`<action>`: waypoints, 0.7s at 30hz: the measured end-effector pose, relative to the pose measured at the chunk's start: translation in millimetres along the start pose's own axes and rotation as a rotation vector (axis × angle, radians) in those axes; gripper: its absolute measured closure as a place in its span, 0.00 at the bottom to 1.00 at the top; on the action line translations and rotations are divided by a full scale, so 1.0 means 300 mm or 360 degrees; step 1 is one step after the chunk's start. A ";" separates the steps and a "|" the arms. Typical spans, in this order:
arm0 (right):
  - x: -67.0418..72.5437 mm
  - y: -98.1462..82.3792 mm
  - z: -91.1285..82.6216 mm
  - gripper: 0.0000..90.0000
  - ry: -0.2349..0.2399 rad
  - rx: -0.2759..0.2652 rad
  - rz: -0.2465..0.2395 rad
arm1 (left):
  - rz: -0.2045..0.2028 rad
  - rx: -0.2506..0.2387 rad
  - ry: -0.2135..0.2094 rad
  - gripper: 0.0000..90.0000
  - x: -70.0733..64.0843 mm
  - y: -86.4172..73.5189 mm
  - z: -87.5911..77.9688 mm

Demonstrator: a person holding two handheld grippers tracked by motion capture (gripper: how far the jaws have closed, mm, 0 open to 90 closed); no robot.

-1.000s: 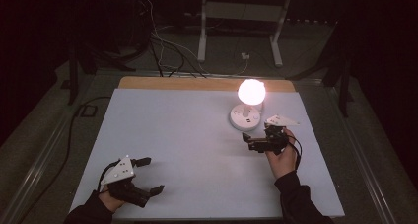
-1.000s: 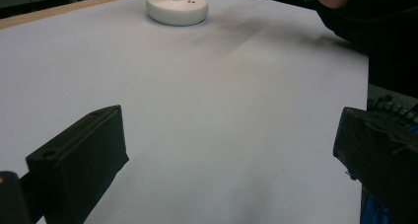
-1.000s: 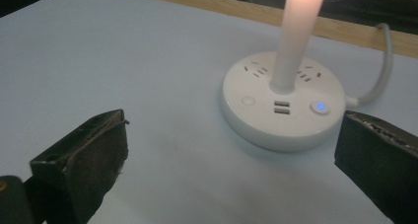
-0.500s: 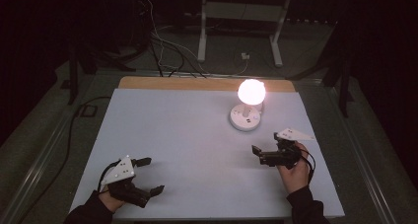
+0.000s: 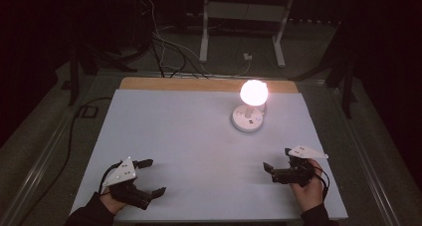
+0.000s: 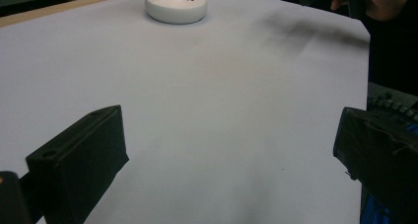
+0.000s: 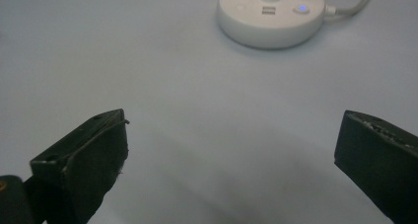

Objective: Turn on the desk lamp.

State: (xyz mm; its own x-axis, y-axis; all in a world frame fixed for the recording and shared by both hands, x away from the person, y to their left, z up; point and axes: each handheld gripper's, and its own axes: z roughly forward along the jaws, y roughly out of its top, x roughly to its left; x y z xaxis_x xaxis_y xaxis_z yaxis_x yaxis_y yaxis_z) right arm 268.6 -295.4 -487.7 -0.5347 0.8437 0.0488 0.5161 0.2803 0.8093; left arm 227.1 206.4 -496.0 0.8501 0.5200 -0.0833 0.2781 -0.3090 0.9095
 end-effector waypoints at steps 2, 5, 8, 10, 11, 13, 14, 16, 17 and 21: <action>0.001 -0.015 -0.010 0.00 -0.0009 0.0011 -0.0006 | -0.0002 0.0000 0.0000 0.00 0.000 0.000 0.000; -0.001 -0.034 -0.028 0.00 -0.0009 0.0006 -0.0004 | 0.0001 0.0005 0.0000 0.00 -0.001 0.000 0.001; -0.005 -0.054 -0.041 0.00 -0.0019 0.0009 -0.0021 | -0.0005 0.0002 0.0003 0.00 0.000 -0.001 0.001; -0.011 -0.067 -0.048 0.00 -0.0031 0.0023 -0.0023 | -0.0004 0.0002 0.0004 0.00 0.000 -0.001 0.001; -0.016 -0.074 -0.052 0.00 -0.0030 0.0032 -0.0013 | -0.0002 0.0004 0.0004 0.00 0.000 -0.001 0.001; -0.025 -0.085 -0.058 0.00 -0.0028 0.0040 0.0006 | -0.0003 0.0003 0.0000 0.00 0.000 -0.001 0.001; -0.028 -0.088 -0.060 0.00 -0.0020 0.0039 0.0010 | -0.0003 0.0003 0.0000 0.00 0.000 -0.001 0.001; -0.029 -0.089 -0.061 0.00 -0.0024 0.0040 0.0011 | 0.0000 0.0006 0.0000 0.00 -0.001 -0.001 0.002; -0.028 -0.087 -0.059 0.00 -0.0027 0.0039 0.0004 | 0.0000 0.0006 0.0000 0.00 -0.001 -0.001 0.004; -0.025 -0.088 -0.049 0.00 -0.0025 0.0063 -0.0029 | -0.0005 0.0006 0.0003 0.00 0.001 -0.002 0.005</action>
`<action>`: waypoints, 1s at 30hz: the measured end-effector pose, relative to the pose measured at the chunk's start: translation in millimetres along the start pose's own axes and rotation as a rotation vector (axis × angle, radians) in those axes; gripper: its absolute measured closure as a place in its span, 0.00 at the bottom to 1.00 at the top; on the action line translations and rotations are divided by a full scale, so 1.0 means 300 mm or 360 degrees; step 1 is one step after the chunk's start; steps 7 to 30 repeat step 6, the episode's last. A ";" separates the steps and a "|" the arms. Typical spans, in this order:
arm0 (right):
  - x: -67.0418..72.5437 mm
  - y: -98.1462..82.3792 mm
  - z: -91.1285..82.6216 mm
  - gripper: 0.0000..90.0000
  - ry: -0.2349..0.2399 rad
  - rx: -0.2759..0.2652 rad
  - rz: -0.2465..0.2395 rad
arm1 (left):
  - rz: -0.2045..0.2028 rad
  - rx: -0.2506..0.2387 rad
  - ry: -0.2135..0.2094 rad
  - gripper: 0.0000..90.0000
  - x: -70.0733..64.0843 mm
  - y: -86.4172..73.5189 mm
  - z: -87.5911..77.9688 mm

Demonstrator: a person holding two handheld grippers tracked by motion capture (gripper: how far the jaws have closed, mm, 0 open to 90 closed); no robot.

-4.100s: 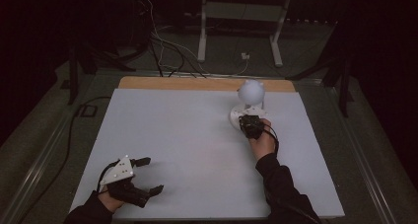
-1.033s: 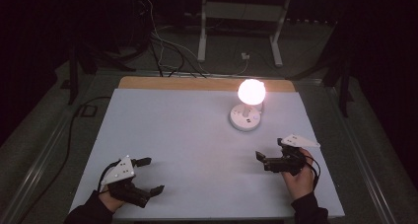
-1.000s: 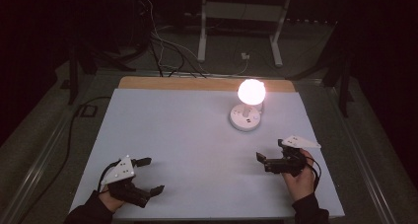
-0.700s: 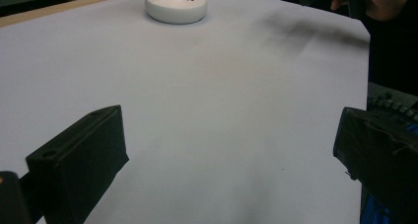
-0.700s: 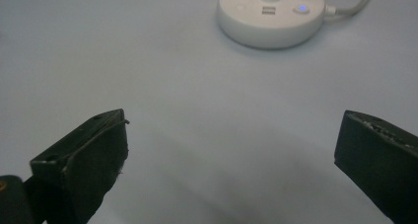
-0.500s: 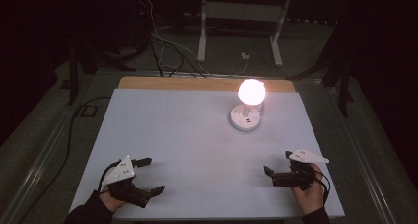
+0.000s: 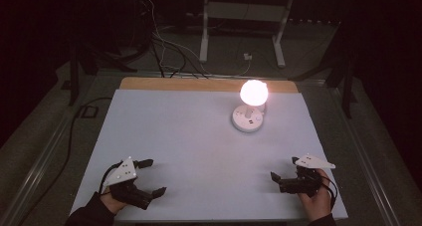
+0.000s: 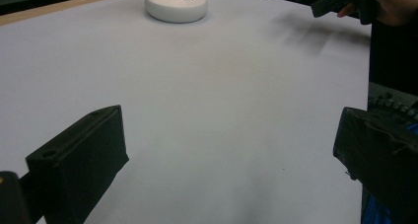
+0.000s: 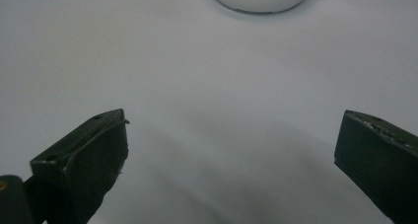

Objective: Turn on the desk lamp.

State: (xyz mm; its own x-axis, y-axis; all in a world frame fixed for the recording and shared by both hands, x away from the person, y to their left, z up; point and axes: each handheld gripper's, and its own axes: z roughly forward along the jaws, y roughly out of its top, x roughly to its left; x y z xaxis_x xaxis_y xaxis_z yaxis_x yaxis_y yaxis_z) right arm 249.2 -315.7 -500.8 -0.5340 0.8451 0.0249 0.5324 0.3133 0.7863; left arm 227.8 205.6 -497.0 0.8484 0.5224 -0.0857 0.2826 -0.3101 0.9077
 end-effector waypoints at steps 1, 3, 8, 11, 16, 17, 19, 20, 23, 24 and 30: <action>-0.003 -0.002 0.004 0.00 0.0013 0.0006 0.0006 | 0.0001 0.0001 0.0001 0.00 0.000 0.000 0.000; -0.005 -0.002 0.003 0.00 0.0011 0.0003 0.0005 | 0.0002 0.0001 -0.0001 0.00 0.001 0.000 0.001; -0.003 -0.001 0.000 0.00 0.0008 -0.0006 0.0000 | 0.0003 0.0002 -0.0001 0.00 0.000 0.000 0.001; -0.003 -0.001 0.000 0.00 0.0008 -0.0006 0.0000 | 0.0003 0.0002 -0.0001 0.00 0.000 0.000 0.001; -0.003 -0.001 0.000 0.00 0.0008 -0.0006 0.0000 | 0.0003 0.0002 -0.0001 0.00 0.000 0.000 0.001; -0.003 -0.001 0.000 0.00 0.0008 -0.0006 0.0000 | 0.0003 0.0002 -0.0001 0.00 0.000 0.000 0.001; -0.003 -0.001 0.000 0.00 0.0008 -0.0006 0.0000 | 0.0003 0.0002 -0.0001 0.00 0.000 0.000 0.001; -0.003 -0.001 0.000 0.00 0.0008 -0.0006 0.0000 | 0.0003 0.0002 -0.0001 0.00 0.000 0.000 0.001; -0.003 -0.001 0.000 0.00 0.0008 -0.0006 0.0000 | 0.0003 0.0002 -0.0001 0.00 0.000 0.000 0.001; -0.003 -0.001 0.000 0.00 0.0008 -0.0006 0.0000 | 0.0003 0.0002 -0.0001 0.00 0.000 0.000 0.001; -0.003 -0.001 0.000 0.00 0.0008 -0.0006 0.0000 | 0.0003 0.0002 -0.0001 0.00 0.000 0.000 0.001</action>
